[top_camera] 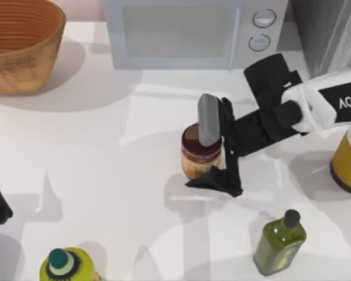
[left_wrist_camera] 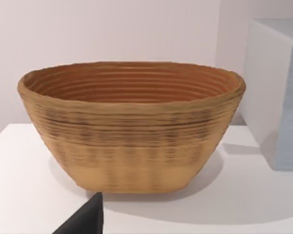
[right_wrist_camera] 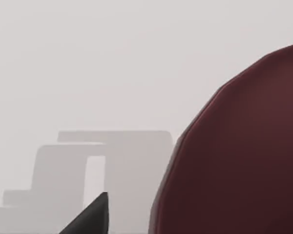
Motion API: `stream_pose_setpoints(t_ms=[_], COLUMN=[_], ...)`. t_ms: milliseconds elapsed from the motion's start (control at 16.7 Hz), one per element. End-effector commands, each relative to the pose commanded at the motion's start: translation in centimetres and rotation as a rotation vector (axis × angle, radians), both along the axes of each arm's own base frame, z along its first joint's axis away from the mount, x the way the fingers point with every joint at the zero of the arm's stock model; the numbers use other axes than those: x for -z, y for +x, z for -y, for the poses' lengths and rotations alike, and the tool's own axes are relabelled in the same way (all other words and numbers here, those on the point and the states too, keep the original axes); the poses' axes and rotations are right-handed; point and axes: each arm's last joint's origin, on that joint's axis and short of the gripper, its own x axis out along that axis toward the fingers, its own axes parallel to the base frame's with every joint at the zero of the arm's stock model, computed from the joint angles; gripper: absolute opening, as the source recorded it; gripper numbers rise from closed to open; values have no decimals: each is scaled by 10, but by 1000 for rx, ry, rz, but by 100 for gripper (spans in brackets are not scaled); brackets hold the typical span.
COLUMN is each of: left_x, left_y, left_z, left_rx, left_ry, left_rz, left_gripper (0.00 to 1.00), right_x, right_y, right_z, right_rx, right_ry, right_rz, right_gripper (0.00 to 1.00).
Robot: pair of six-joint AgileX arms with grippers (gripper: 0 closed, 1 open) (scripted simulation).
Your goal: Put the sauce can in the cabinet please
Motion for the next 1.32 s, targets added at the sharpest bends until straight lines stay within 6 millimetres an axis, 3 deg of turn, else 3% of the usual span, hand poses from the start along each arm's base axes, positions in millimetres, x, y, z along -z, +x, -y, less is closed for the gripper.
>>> stream_pose_setpoints(t_ms=[660, 1320], left_x=[0, 0], left_y=[0, 0], left_z=[0, 0], left_rx=[0, 0], left_ry=[0, 0], left_rz=[0, 0], left_gripper=[100, 100], right_x=[0, -5], right_y=[0, 2], right_z=[0, 0], right_rx=[0, 0], right_ry=[0, 4], right_rz=[0, 2], right_gripper=[2, 0])
